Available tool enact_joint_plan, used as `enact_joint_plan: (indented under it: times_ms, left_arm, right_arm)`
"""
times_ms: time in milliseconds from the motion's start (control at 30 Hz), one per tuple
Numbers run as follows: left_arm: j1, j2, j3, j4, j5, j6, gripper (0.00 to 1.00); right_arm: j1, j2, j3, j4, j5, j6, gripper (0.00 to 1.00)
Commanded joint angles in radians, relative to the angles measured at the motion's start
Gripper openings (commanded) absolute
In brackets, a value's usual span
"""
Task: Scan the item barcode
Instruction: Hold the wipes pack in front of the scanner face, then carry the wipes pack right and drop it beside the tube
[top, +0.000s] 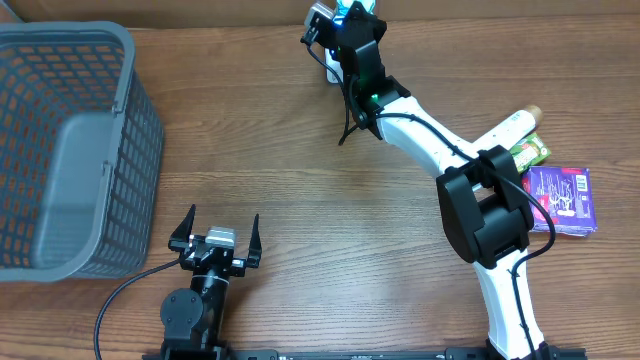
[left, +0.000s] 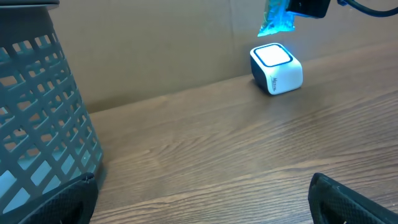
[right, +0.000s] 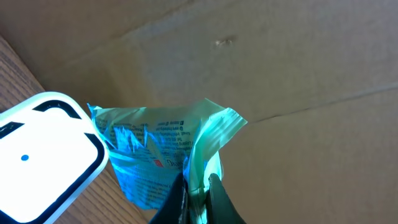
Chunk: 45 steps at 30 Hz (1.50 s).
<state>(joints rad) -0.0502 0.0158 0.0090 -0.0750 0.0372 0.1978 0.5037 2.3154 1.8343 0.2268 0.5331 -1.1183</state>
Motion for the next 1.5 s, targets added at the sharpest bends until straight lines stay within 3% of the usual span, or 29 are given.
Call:
enact_joint_plan:
  times_ms: [0,300,467,533,633,733,900,1133,1467]
  left_arm:
    - [0.006,-0.005,-0.004,-0.002,0.000,-0.003,1.00]
    - [0.006,-0.005,-0.004,-0.002,0.000,-0.003,1.00]
    - [0.006,-0.005,-0.004,-0.002,0.000,-0.003,0.99]
    - [0.006,-0.005,-0.004,-0.002,0.000,-0.003,0.99]
    - [0.006,-0.005,-0.004,-0.002,0.000,-0.003,0.99]
    - [0.006,-0.005,-0.004,-0.002,0.000,-0.003,1.00]
    - [0.006,-0.005,-0.004,-0.002,0.000,-0.003,1.00]
    - [0.006,-0.005,-0.004,-0.002,0.000,-0.003,1.00]
    - [0.006,-0.005,-0.004,-0.002,0.000,-0.003,1.00]
  right_arm:
    - [0.001,-0.013,0.018,0.008,0.024,0.040,0.04]
    - [0.048,-0.123,0.018,-0.018,0.131,0.176,0.04]
    - [0.135,-0.284,0.018,-0.370,0.117,0.383,0.04]
    - [0.160,-0.349,0.018,-0.523,0.101,0.564,0.04]
    - [0.170,-0.460,0.018,-0.746,0.041,0.965,0.04]
    - [0.146,-0.564,0.018,-0.954,-0.117,1.210,0.04]
    - [-0.001,-0.705,0.018,-1.237,-0.342,1.438,0.04]
    - [-0.336,-0.731,0.005,-1.543,-0.459,1.681,0.04]
    - [-0.641,-0.729,-0.293,-1.419,-0.536,1.695,0.04]
